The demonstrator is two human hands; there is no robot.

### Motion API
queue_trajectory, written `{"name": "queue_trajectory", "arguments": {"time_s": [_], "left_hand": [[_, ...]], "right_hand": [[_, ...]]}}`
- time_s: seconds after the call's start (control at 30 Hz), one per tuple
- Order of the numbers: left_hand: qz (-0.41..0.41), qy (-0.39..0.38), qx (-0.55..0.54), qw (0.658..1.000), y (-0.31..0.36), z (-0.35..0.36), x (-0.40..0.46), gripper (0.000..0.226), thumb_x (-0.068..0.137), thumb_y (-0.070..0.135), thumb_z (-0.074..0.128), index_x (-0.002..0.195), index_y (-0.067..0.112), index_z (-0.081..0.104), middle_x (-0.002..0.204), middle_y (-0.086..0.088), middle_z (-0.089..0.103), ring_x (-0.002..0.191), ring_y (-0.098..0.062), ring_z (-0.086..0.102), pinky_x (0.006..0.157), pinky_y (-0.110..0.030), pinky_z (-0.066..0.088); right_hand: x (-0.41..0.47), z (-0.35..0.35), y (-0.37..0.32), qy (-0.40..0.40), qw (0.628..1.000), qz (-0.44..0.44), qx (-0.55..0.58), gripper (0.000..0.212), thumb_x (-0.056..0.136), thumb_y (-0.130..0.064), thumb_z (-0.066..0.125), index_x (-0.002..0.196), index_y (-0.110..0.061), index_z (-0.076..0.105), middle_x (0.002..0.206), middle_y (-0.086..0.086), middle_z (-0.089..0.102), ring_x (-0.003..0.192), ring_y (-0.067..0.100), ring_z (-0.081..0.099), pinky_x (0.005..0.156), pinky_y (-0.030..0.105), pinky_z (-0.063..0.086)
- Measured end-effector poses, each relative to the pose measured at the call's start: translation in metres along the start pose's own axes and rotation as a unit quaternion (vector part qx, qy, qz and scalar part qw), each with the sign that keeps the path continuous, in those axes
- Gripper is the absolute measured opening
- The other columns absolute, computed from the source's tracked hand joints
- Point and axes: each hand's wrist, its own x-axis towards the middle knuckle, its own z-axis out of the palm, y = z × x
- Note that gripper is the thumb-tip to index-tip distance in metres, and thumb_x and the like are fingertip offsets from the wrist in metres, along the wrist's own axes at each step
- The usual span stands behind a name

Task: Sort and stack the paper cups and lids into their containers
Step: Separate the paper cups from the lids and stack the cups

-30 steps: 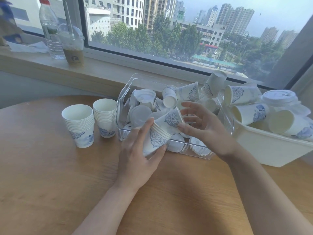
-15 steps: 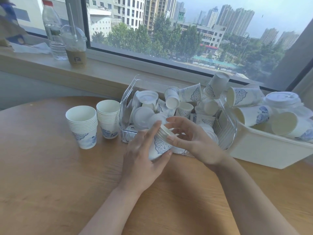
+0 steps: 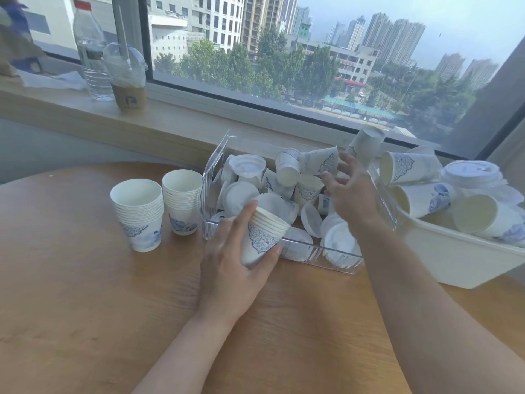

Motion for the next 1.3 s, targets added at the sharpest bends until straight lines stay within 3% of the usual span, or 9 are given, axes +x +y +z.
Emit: {"name": "queue_trajectory", "arguments": {"time_s": [0.07, 0.2, 0.33, 0.53, 0.67, 0.87, 1.0, 1.13, 1.3], "left_hand": [[-0.002, 0.000, 0.002, 1.000, -0.001, 0.000, 0.000, 0.077, 0.089, 0.059, 0.070, 0.158, 0.041, 0.040, 0.127, 0.017, 0.055, 0.117, -0.001, 0.053, 0.099, -0.032, 0.051], [-0.004, -0.010, 0.000, 1.000, 0.000, 0.000, -0.001, 0.078, 0.088, 0.059, 0.069, 0.159, 0.040, 0.040, 0.125, 0.015, 0.055, 0.115, -0.003, 0.055, 0.098, -0.030, 0.049], [-0.013, -0.015, -0.004, 1.000, 0.002, -0.001, -0.001, 0.080, 0.088, 0.059, 0.070, 0.159, 0.037, 0.040, 0.127, 0.014, 0.056, 0.117, -0.006, 0.056, 0.099, -0.033, 0.051], [-0.021, -0.020, -0.013, 0.999, 0.004, -0.003, 0.000, 0.080, 0.087, 0.058, 0.071, 0.158, 0.037, 0.041, 0.126, 0.012, 0.058, 0.115, -0.011, 0.059, 0.095, -0.042, 0.055], [-0.008, -0.011, -0.005, 1.000, 0.004, -0.001, 0.001, 0.078, 0.087, 0.056, 0.072, 0.157, 0.031, 0.046, 0.124, 0.010, 0.059, 0.113, -0.008, 0.058, 0.093, -0.034, 0.053], [-0.006, -0.009, 0.002, 1.000, 0.002, -0.001, 0.000, 0.080, 0.087, 0.058, 0.072, 0.157, 0.033, 0.044, 0.127, 0.011, 0.059, 0.115, -0.009, 0.059, 0.093, -0.034, 0.054], [-0.007, -0.008, 0.004, 1.000, 0.002, 0.000, 0.001, 0.080, 0.087, 0.058, 0.072, 0.157, 0.033, 0.043, 0.125, 0.009, 0.059, 0.114, -0.012, 0.060, 0.093, -0.037, 0.055], [-0.011, -0.008, 0.001, 1.000, 0.003, 0.000, 0.001, 0.079, 0.086, 0.059, 0.071, 0.156, 0.032, 0.045, 0.125, 0.010, 0.060, 0.114, -0.012, 0.060, 0.095, -0.036, 0.054], [-0.016, -0.009, -0.003, 1.000, 0.003, -0.002, 0.001, 0.081, 0.086, 0.057, 0.072, 0.158, 0.035, 0.042, 0.127, 0.010, 0.061, 0.117, -0.012, 0.061, 0.097, -0.039, 0.055]], "right_hand": [[0.002, 0.003, 0.002, 0.017, 1.000, 0.005, 0.012, 0.048, 0.101, -0.021, 0.069, 0.146, -0.024, 0.053, 0.120, -0.004, 0.069, 0.104, 0.018, 0.072, 0.093, 0.040, 0.061], [-0.004, -0.003, 0.002, 0.081, 0.996, -0.035, 0.016, 0.020, 0.099, -0.022, 0.071, 0.118, -0.027, 0.067, 0.093, -0.015, 0.072, 0.079, 0.001, 0.072, 0.074, 0.028, 0.063], [-0.021, -0.013, -0.005, 0.065, 0.993, -0.077, 0.068, 0.011, 0.098, -0.019, 0.073, 0.096, -0.031, 0.073, 0.087, -0.012, 0.077, 0.080, 0.011, 0.075, 0.064, 0.015, 0.054], [-0.054, -0.024, -0.012, -0.047, 0.980, -0.124, 0.146, 0.011, 0.099, -0.009, 0.071, 0.101, -0.018, 0.077, 0.093, 0.002, 0.078, 0.085, 0.014, 0.072, 0.076, 0.026, 0.060], [-0.070, -0.023, -0.010, -0.125, 0.965, -0.147, 0.175, 0.017, 0.100, -0.004, 0.068, 0.101, -0.019, 0.077, 0.091, -0.001, 0.075, 0.083, 0.012, 0.068, 0.077, 0.023, 0.057], [-0.082, -0.016, -0.008, -0.175, 0.960, -0.136, 0.170, 0.012, 0.100, -0.008, 0.068, 0.101, -0.015, 0.078, 0.088, -0.001, 0.073, 0.083, 0.012, 0.067, 0.078, 0.024, 0.056], [-0.088, -0.008, -0.004, -0.198, 0.963, -0.121, 0.139, 0.012, 0.102, -0.009, 0.066, 0.104, -0.011, 0.078, 0.095, 0.010, 0.075, 0.088, 0.014, 0.068, 0.080, 0.022, 0.055], [-0.091, -0.004, -0.003, -0.223, 0.961, -0.113, 0.118, 0.013, 0.101, -0.009, 0.067, 0.105, -0.010, 0.079, 0.098, 0.003, 0.077, 0.089, 0.009, 0.068, 0.085, 0.027, 0.058], [-0.092, -0.002, -0.003, -0.256, 0.953, -0.113, 0.118, 0.014, 0.101, -0.006, 0.066, 0.104, -0.005, 0.079, 0.090, -0.013, 0.077, 0.084, 0.000, 0.069, 0.081, 0.016, 0.052]]}}
